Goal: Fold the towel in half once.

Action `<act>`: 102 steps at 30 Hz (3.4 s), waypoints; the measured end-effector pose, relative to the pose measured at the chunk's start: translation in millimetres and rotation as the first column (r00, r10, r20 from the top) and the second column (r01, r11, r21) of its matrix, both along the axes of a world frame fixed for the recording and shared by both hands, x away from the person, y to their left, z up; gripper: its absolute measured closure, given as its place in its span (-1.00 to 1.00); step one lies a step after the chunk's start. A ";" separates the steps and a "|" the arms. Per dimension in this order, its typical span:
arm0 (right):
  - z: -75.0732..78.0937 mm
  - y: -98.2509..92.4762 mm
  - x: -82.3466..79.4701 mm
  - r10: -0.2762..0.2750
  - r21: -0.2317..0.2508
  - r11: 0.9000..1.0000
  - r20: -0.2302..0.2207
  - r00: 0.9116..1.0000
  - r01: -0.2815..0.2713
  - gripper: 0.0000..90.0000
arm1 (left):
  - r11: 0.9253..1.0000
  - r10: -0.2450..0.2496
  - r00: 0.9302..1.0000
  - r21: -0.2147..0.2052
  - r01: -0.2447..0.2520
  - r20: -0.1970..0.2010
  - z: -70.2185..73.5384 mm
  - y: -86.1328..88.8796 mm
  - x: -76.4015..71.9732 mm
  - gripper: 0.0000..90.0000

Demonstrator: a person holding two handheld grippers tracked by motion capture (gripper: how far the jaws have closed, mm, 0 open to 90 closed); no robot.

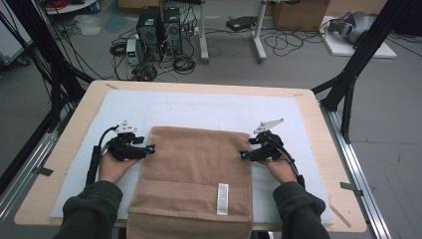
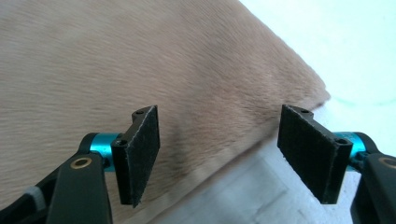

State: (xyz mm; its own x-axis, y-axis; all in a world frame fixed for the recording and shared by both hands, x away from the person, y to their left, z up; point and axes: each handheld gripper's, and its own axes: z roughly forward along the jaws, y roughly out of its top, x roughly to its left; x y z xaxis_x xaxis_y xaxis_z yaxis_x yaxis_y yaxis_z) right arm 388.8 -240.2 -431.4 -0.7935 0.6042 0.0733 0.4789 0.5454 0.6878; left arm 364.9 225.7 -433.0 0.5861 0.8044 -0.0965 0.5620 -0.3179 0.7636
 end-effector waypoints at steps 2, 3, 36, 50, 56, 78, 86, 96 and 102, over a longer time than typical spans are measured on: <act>-6.4 0.1 4.4 -0.016 -0.008 1.000 -0.010 1.000 0.016 -0.34 | 0.999 0.006 1.000 0.034 -0.006 -0.010 -6.6 -2.0 4.9 -0.11; -9.4 0.3 6.2 -0.014 0.001 1.000 -0.026 1.000 0.014 -0.32 | 0.999 0.002 1.000 0.039 -0.001 -0.022 -9.9 -2.6 6.8 -0.07; 71.8 11.2 70.6 -0.033 0.068 0.997 0.092 0.995 0.027 -0.11 | 1.000 0.006 0.993 0.021 -0.008 0.121 64.2 -4.0 55.2 0.07; 56.3 9.3 -1.0 0.054 0.043 0.997 0.102 0.993 -0.058 -0.11 | 0.990 -0.136 0.988 0.043 0.133 0.077 33.9 0.9 -14.9 -0.06; 33.3 7.0 -25.9 0.082 0.024 0.996 0.068 0.994 -0.084 0.00 | 0.979 -0.202 0.976 0.058 0.198 0.082 19.2 1.1 -39.5 0.30; 8.9 14.5 -37.3 0.199 -0.002 0.980 0.025 0.980 -0.199 0.90 | 0.968 -0.243 0.969 0.070 0.240 0.044 6.7 1.7 -46.5 0.93; 38.1 5.3 -47.7 0.215 0.033 0.975 0.085 0.973 -0.218 0.89 | 0.965 -0.262 0.959 0.043 0.259 0.106 35.9 5.7 -61.6 0.93; 69.2 4.2 -101.3 0.343 0.056 0.935 0.118 0.932 -0.351 0.90 | 0.958 -0.287 0.950 0.015 0.288 0.123 48.1 17.1 -132.1 0.94; 55.5 0.6 -148.6 0.461 0.128 0.878 0.029 0.887 -0.460 0.62 | 0.935 -0.355 0.932 0.025 0.354 0.066 27.5 18.4 -176.5 0.61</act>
State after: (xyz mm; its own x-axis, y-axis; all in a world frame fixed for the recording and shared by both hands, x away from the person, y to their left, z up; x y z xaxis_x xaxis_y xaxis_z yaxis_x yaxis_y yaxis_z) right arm 240.3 -239.6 -375.9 -0.9795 0.1560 0.1272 0.1969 0.6124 0.7656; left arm 188.4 244.1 -405.5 0.8384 0.5437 -0.0376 0.3576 -0.4967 0.7909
